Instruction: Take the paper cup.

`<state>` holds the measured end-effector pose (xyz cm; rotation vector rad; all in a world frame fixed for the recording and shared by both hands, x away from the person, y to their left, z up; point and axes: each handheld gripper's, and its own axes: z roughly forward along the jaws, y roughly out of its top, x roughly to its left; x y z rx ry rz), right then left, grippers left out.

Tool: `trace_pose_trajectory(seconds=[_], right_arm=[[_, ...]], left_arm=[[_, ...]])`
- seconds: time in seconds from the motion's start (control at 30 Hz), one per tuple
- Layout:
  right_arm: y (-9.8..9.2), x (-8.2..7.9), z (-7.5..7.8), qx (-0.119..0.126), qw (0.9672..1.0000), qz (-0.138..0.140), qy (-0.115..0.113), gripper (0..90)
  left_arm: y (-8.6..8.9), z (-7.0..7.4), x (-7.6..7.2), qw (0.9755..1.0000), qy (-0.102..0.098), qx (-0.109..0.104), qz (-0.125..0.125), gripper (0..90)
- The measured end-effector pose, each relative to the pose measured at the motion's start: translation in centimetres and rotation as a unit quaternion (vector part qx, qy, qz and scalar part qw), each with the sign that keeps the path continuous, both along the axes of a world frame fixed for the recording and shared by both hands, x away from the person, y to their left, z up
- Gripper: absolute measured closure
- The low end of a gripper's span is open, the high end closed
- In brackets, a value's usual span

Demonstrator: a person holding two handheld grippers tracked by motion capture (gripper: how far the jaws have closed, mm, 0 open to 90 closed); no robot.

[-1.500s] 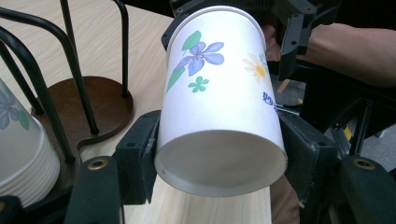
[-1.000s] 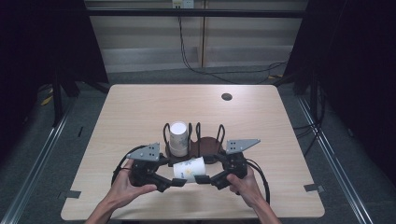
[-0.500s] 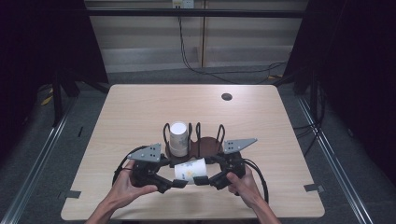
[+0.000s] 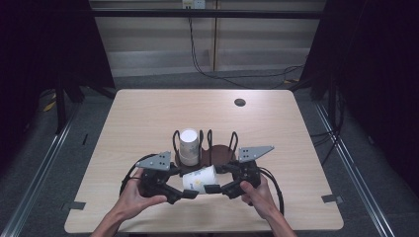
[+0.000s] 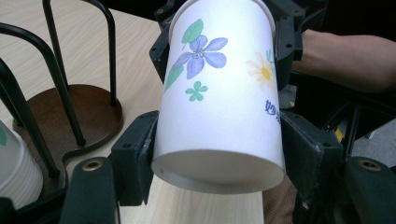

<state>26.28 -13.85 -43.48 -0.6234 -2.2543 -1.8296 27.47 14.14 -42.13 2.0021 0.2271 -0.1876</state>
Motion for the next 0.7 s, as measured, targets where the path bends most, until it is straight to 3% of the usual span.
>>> trace_pose_trajectory(seconds=[0.17,0.37,0.5,0.7], right_arm=[[-0.08,0.04,0.11,-0.006,1.0,0.0,-0.001,27.8],[-0.17,0.27,0.29,-0.01,0.9999,-0.008,0.001,28.1],[-0.42,0.47,0.41,-0.012,0.9998,-0.018,0.001,28.3],[-0.69,0.45,0.51,-0.023,0.9993,-0.03,-0.001,28.4]], left_arm=[[0.04,-0.15,0.2,1.0,0.0,0.006,0.002,32.1],[0.24,-0.28,0.6,0.9998,0.008,0.011,0.015,22.0],[0.32,-0.51,0.86,0.9993,0.01,0.028,0.024,16.0],[0.56,-0.57,0.89,0.9983,-0.002,0.047,0.035,16.6]])
